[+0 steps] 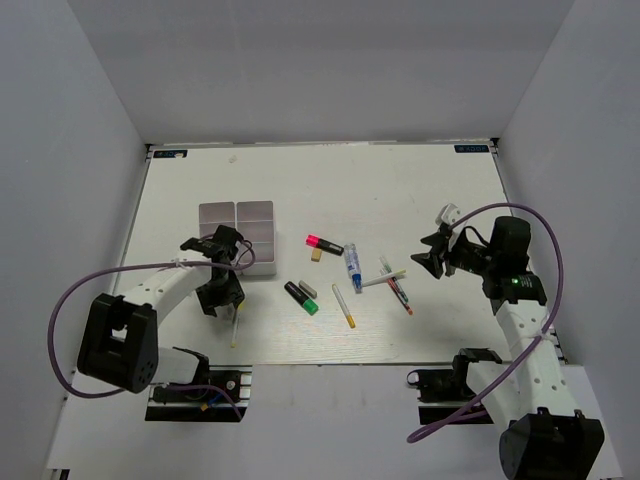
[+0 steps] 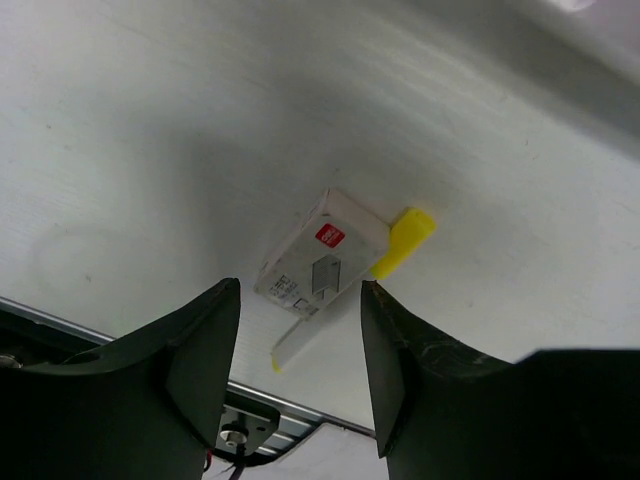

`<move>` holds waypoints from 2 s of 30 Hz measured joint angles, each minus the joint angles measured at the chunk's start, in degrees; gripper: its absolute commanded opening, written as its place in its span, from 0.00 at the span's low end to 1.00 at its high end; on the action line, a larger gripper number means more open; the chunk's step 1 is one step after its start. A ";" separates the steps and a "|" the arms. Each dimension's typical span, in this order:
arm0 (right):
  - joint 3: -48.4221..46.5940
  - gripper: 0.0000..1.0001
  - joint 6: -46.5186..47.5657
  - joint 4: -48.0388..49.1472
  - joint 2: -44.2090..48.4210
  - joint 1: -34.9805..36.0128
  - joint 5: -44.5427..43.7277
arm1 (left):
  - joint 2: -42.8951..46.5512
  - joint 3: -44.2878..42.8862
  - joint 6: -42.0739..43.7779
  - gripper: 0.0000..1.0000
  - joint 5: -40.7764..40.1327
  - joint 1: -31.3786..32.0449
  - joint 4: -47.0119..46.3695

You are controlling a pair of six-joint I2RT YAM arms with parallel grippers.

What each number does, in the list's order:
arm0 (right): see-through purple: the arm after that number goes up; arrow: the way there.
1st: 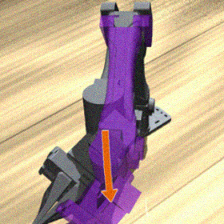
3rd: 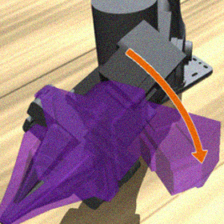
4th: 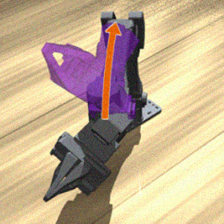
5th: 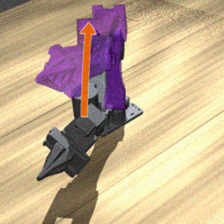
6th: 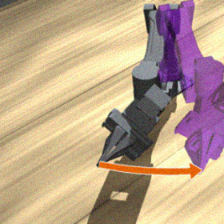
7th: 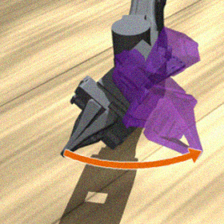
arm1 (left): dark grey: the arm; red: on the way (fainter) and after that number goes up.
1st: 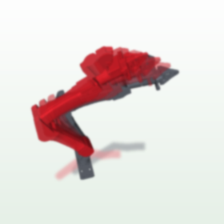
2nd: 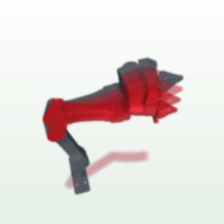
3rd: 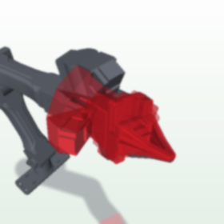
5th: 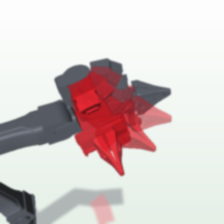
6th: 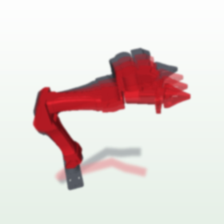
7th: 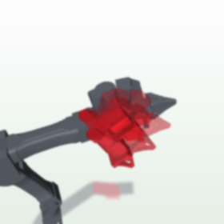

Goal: Sort the stationery into containers
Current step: Pick up the stationery from the center of the board.

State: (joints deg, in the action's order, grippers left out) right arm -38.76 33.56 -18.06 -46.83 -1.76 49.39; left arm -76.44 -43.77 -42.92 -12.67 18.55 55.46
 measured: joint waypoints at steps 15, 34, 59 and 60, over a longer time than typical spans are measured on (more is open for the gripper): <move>1.01 0.54 1.11 -0.55 0.11 -1.20 1.86 | -3.91 -0.07 2.67 0.66 -0.39 0.70 -5.77; 1.01 0.54 1.18 -1.97 0.13 -1.29 3.74 | 3.91 3.39 1.49 0.56 1.86 0.70 -7.58; 1.01 0.55 3.15 -4.87 1.88 -1.79 4.85 | 1.64 3.37 -0.22 0.54 -0.85 -0.07 -6.21; 1.01 0.55 3.19 -4.98 1.97 -1.88 4.94 | 1.64 3.37 -0.22 0.54 -0.87 -0.07 -6.23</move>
State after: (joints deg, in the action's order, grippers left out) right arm -37.76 36.75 -23.05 -44.86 -3.64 54.33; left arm -74.81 -40.40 -43.13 -13.54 18.48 49.23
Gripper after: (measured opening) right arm 0.551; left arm 0.535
